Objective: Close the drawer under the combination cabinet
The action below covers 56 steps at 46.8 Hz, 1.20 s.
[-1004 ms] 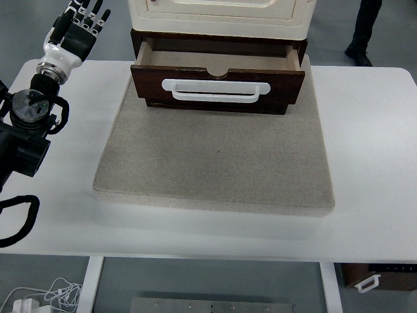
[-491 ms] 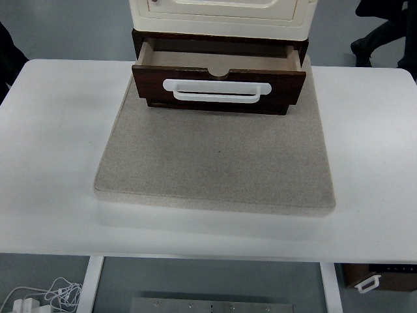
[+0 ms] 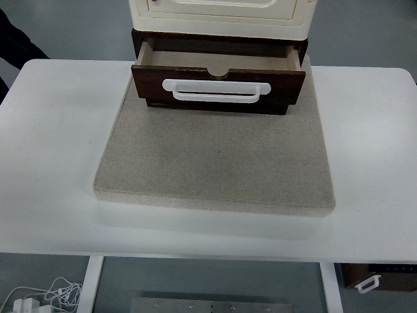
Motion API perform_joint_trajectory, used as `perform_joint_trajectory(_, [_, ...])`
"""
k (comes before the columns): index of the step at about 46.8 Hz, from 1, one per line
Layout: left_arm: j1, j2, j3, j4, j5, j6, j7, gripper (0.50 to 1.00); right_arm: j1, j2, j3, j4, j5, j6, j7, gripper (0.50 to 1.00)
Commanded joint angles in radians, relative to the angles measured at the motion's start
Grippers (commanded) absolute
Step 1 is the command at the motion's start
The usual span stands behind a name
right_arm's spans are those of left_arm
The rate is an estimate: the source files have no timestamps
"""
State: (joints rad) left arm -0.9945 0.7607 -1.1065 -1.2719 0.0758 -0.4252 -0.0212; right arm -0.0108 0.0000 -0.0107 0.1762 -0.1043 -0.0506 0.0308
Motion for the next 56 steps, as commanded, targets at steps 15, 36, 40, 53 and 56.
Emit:
perform_joint_trajectory(15, [-0.007, 0.006, 0.206, -0.245, 0.346, -0.006, 0.006, 1.000, 0.000, 0.000, 0.000, 0.000, 0.000, 0.000, 0.000, 0.952])
perform_joint_trajectory(36, [-0.070, -0.011, 0.464, -0.394, 0.444, -0.009, 0.191, 1.000, 0.000, 0.000, 0.000, 0.000, 0.000, 0.000, 0.000, 0.952])
perform_joint_trajectory(40, [-0.090, -0.012, 0.511, -0.402, 0.444, -0.043, 0.219, 1.000, 0.000, 0.000, 0.000, 0.000, 0.000, 0.000, 0.000, 0.952])
perform_joint_trajectory(53, [-0.148, -0.043, 0.649, -0.400, 0.498, -0.052, 0.359, 1.000, 0.000, 0.000, 0.000, 0.000, 0.000, 0.000, 0.000, 0.952])
perform_joint_trajectory(56, [-0.164, -0.063, 0.669, -0.396, 0.513, -0.047, 0.385, 1.000, 0.000, 0.000, 0.000, -0.001, 0.000, 0.000, 0.000, 0.952])
